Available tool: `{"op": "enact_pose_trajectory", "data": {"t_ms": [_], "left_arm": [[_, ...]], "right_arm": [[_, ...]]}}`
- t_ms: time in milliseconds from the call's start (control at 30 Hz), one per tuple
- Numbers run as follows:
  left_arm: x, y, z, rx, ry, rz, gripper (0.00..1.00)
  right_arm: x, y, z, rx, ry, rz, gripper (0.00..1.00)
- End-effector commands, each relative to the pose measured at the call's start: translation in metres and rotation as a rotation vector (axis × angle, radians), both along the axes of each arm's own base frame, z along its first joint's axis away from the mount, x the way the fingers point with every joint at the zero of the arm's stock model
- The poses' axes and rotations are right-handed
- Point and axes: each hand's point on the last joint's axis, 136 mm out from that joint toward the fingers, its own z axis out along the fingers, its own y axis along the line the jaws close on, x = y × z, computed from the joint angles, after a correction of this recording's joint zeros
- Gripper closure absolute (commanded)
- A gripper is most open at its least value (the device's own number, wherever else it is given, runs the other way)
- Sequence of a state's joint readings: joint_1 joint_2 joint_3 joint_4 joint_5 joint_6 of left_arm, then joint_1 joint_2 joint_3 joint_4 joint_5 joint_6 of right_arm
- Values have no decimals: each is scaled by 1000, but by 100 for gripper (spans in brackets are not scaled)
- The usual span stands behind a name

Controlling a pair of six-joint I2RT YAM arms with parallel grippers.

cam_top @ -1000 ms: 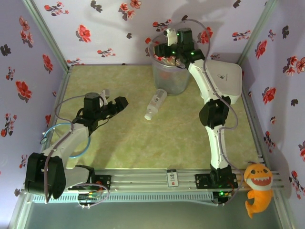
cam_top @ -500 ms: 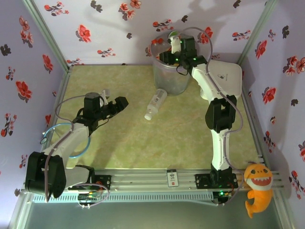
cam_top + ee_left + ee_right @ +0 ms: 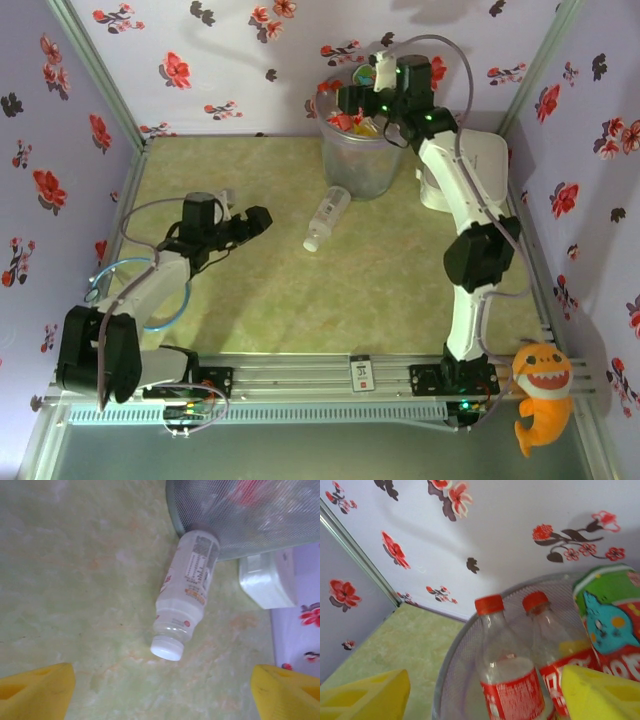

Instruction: Put the plastic bottles in the bin

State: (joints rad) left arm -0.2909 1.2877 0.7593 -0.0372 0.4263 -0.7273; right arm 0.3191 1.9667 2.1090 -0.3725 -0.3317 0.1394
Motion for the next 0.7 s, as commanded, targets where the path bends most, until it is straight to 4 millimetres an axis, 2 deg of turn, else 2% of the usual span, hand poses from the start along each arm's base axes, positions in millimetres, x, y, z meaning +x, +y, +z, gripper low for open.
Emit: {"op": "enact_pose_trajectory", "data": {"t_ms": [0, 100, 200, 367, 433, 533, 667], "left_arm": [[5, -6, 0, 145, -27, -64, 8], [12, -18, -1, 224, -38, -117, 7], [23, -34, 2, 299, -67, -177, 6], [42, -70, 5, 367, -120, -277, 5], [48, -88, 3, 383, -131, -319, 15], [54, -110, -6, 429, -140, -368, 19], [67, -131, -23, 479, -145, -405, 17]], "right_arm": [[-24, -29, 33, 48, -46, -96, 16], [-50, -54, 27, 70, -7, -165, 13], [-76, -80, 7, 83, 65, -234, 12], [-125, -108, -44, 62, 169, -311, 12], [-146, -121, -68, 43, 214, -352, 12], [-175, -139, -93, 41, 260, -416, 12], [-210, -159, -118, 44, 305, -486, 12]]}}
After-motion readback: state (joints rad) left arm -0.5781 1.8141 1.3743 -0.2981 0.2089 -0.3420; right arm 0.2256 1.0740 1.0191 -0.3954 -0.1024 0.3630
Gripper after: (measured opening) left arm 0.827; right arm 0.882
